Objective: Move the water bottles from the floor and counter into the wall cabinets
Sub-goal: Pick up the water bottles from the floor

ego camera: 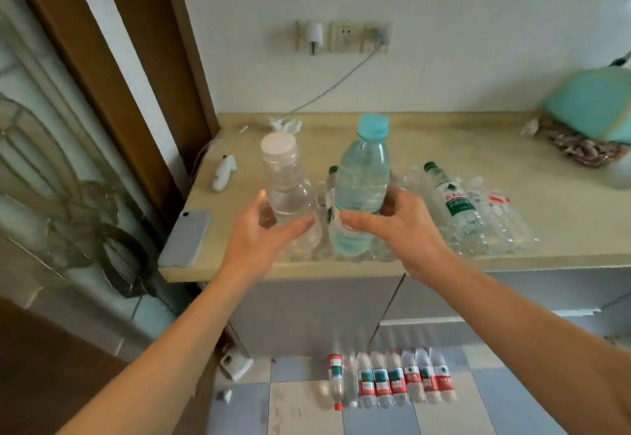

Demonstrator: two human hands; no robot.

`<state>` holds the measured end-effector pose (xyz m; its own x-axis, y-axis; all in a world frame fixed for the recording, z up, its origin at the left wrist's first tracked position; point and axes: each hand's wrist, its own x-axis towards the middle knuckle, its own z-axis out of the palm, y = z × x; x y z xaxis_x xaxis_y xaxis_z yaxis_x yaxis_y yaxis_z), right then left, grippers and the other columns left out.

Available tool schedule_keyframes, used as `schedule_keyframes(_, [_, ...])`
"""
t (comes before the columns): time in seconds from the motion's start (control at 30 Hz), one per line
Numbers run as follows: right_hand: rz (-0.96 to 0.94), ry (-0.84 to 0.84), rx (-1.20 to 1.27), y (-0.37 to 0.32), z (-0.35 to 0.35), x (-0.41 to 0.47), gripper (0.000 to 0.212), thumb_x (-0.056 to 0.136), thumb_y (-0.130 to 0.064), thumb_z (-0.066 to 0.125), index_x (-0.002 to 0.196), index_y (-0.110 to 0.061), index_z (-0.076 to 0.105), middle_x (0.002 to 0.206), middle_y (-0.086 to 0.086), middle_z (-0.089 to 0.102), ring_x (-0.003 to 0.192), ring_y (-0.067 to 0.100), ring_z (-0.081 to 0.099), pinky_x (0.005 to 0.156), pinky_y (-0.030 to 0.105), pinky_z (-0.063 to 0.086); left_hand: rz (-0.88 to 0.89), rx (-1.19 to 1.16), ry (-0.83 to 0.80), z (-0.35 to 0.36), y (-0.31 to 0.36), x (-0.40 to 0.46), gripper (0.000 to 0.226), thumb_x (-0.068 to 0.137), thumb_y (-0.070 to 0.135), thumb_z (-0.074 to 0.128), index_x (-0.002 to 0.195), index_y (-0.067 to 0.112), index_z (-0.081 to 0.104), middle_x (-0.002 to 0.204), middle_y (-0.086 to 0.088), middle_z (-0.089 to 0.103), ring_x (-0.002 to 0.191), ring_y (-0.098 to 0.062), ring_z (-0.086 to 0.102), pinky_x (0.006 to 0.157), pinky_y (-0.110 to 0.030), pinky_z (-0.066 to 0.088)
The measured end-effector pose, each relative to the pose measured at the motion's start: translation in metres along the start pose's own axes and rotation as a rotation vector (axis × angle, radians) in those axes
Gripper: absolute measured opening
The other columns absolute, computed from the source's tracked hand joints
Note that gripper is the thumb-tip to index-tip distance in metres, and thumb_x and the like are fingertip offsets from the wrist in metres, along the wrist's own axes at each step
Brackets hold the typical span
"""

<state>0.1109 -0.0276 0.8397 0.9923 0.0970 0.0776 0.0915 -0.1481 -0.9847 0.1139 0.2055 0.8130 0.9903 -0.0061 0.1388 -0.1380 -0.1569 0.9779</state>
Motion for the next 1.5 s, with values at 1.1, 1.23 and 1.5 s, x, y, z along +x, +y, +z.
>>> schedule_keyframes(1.1, [-0.794, 0.216, 0.023, -0.454, -0.049, 0.273, 0.025, 0.076, -0.025, 0.086, 0.097, -0.028, 0.073, 0.093, -0.011, 0.078, 0.086, 0.007, 0.075, 0.077, 0.030, 0.061, 0.704, 0.045, 0.502, -0.089, 0.452, 0.291, 0.037, 0.069, 0.055, 0.083, 0.099, 0.038, 0.067, 0.090, 0.019, 0.074, 0.079, 0.008, 0.068, 0.070, -0.026, 0.057])
schedule_keyframes(1.23, [-0.765, 0.269, -0.020, -0.468, -0.047, 0.320, 0.031, 0.077, -0.026, 0.086, 0.105, -0.023, 0.071, 0.095, -0.008, 0.077, 0.085, 0.006, 0.074, 0.074, 0.027, 0.059, 0.724, 0.145, 0.555, -0.098, 0.463, 0.339, 0.033, 0.072, 0.054, 0.082, 0.094, 0.039, 0.062, 0.085, 0.021, 0.068, 0.072, 0.006, 0.065, 0.062, -0.018, 0.049])
schedule_keyframes(1.5, [-0.629, 0.319, -0.104, -0.473, -0.040, 0.399, 0.039, 0.079, -0.028, 0.084, 0.113, -0.018, 0.067, 0.100, -0.004, 0.074, 0.090, 0.012, 0.071, 0.075, 0.029, 0.060, 0.491, 0.200, 0.370, -0.122, 0.444, 0.418, 0.030, 0.077, 0.056, 0.078, 0.089, 0.033, 0.062, 0.091, 0.011, 0.069, 0.080, -0.007, 0.065, 0.063, -0.024, 0.047])
